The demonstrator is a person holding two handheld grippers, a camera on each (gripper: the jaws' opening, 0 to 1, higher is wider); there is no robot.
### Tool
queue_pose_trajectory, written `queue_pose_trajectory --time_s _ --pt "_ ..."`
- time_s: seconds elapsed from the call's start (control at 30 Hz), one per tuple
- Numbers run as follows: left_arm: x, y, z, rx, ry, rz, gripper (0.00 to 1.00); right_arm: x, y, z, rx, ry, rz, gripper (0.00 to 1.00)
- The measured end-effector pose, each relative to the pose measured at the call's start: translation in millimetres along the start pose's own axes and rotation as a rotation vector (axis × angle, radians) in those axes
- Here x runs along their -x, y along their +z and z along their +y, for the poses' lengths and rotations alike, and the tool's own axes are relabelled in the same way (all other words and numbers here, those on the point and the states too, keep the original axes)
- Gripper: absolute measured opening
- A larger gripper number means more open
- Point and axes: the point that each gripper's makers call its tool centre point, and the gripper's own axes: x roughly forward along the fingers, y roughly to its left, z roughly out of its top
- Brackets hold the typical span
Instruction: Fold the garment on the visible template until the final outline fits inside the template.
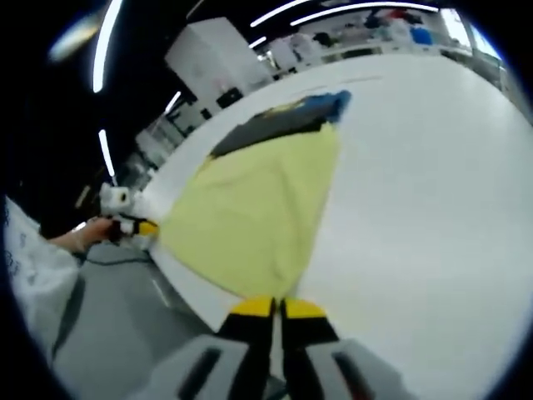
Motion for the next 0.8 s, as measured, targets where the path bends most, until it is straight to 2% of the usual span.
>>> queue_pose_trajectory --time_s 0.03,0.07,0.13,0.27,0.53,0.6,0.7,0.8 --pt "0 2.7 -3.0 0.008 -0.015 -0.019 0.0 0 -0.1 0 0.002 -0.001 0.005 0.0" --pt "0 1.0 -1.6 0.017 -0.003 -0.004 0.0 0 -0.2 0 0.004 -0.002 0.011 0.0" --pt "1 1.4 -2.7 -0.008 0.001 -0.007 0.0 1 -0.5 1 0.015 0.003 0.021 0.0" --pt "7 3.0 -5.7 -0.004 -0.006 -0.019 0.0 8 4.4 3 0.011 0.012 0.013 0.0" --pt "20 4.6 -12.5 0.011 -0.018 -0.056 0.0 17 1.9 19 0.038 0.055 0.022 0.0" --pt "26 6.5 -15.9 0.01 -0.019 -0.072 0.0 22 1.6 24 0.036 0.068 0.021 0.0" --pt "37 13.8 -21.5 0.031 -0.026 -0.126 0.0 29 4.4 33 0.031 0.092 0.009 0.0" --pt "47 14.9 -24.7 0.035 -0.026 -0.145 0.0 37 6.7 44 0.033 0.107 0.003 0.0"
